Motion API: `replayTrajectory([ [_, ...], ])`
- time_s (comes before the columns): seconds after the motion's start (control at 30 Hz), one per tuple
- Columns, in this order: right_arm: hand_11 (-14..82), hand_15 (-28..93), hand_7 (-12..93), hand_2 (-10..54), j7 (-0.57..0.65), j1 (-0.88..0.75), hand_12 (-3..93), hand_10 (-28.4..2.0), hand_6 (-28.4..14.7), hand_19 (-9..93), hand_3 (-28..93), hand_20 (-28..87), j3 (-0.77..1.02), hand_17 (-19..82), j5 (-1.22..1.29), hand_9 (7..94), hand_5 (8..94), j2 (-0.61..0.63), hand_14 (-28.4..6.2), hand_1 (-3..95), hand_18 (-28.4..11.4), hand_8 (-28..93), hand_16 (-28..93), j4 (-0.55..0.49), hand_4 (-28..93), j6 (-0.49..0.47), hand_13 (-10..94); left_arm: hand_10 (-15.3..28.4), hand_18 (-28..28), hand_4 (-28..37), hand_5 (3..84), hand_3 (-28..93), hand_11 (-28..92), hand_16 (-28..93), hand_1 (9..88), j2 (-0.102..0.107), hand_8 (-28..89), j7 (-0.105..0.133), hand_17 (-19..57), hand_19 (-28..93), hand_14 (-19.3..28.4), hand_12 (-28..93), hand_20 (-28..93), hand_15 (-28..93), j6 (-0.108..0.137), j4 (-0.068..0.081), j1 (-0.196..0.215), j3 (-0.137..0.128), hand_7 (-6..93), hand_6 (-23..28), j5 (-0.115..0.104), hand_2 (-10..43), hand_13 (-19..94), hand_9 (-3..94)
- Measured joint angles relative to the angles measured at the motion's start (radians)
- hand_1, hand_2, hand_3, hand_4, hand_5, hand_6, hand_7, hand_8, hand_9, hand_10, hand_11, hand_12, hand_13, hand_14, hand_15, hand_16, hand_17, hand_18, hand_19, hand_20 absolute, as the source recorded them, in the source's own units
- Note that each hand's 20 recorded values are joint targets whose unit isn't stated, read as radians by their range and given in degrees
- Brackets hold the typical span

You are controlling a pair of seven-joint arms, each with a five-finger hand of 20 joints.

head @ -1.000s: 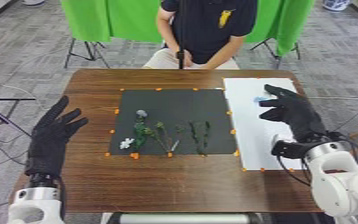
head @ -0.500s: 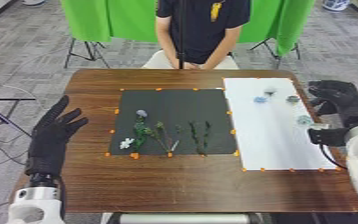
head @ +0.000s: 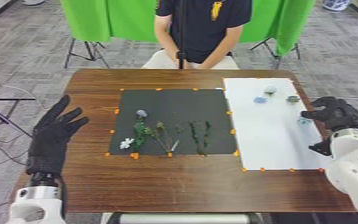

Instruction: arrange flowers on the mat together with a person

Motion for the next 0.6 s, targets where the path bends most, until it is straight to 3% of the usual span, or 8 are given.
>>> replayTrajectory([
  [0.33, 50.3, 75, 25, -8.2, 0.033, 0.083, 17.7, -14.5, 3.1, 76, 74, 31, -0.104, 19, -0.079, 55.8, 46.6, -0.003, -12.2, 29.4, -23.2, -15, 14, 0.063, -27, -0.066, 58, 17.0, 22.4, -23.1, 33.8, 82, 23, -7, 25.5, -0.002, -10, -0.004, -9.2, 46, 25.3, 9, 14, 46, 0.000, 0.000, -0.002, -0.001, 13.2, 3.9, 0.000, 4.0, 28, 36.3],
  [0.57, 47.2, 71, 27, -7.5, 0.056, 0.126, 17.1, -14.3, 3.8, 75, 75, 30, -0.175, 20, -0.126, 59.1, 51.0, -0.011, -11.1, 33.7, -22.7, -16, 13, 0.103, -27, -0.081, 60, 17.0, 22.4, -23.2, 33.8, 82, 23, -7, 25.6, -0.002, -10, -0.003, -9.2, 46, 25.3, 9, 14, 46, 0.000, 0.000, -0.006, 0.000, 13.1, 3.9, -0.005, 4.0, 28, 36.3],
  [0.6, 46.4, 69, 28, -7.5, 0.060, 0.130, 17.6, -13.1, 4.1, 75, 76, 30, -0.181, 21, -0.127, 61.3, 53.2, -0.014, -10.5, 35.7, -22.4, -16, 14, 0.108, -27, -0.081, 62, 17.0, 22.4, -23.2, 33.8, 82, 23, -7, 25.7, -0.002, -10, -0.003, -9.2, 46, 25.3, 9, 14, 46, 0.000, 0.000, -0.007, 0.000, 13.1, 3.9, -0.005, 4.0, 28, 36.3],
])
